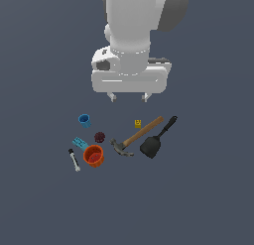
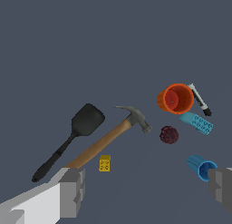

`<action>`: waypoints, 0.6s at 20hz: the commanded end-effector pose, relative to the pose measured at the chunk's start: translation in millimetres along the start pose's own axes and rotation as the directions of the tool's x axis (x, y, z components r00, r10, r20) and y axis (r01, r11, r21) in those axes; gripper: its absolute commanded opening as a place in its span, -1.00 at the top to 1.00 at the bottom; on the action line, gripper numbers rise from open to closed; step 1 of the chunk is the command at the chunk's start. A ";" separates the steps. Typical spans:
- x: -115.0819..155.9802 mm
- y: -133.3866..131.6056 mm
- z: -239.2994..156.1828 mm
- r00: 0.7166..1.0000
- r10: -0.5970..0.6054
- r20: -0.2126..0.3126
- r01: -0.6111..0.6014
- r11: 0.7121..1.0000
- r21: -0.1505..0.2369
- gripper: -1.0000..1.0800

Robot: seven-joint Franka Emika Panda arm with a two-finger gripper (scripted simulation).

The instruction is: Pick up a designated object from a clutter of objects.

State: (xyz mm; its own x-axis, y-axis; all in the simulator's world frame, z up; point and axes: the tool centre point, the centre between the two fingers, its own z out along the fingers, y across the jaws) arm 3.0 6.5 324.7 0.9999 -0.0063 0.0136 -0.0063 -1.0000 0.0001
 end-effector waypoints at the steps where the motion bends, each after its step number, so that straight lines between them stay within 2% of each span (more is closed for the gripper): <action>1: 0.0 0.0 0.0 1.000 0.000 0.000 0.000 1.000 0.000 -0.23; 7: 4.0 1.4 -0.6 1.000 0.000 -0.008 0.000 1.000 -0.011 -0.23; 12: 4.9 3.1 1.9 1.000 0.018 -0.003 -0.018 1.000 -0.005 -0.23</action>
State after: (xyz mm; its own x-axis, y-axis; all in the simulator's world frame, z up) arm 7.4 4.4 324.1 0.9997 -0.0158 0.0190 -0.0160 -0.9998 0.0071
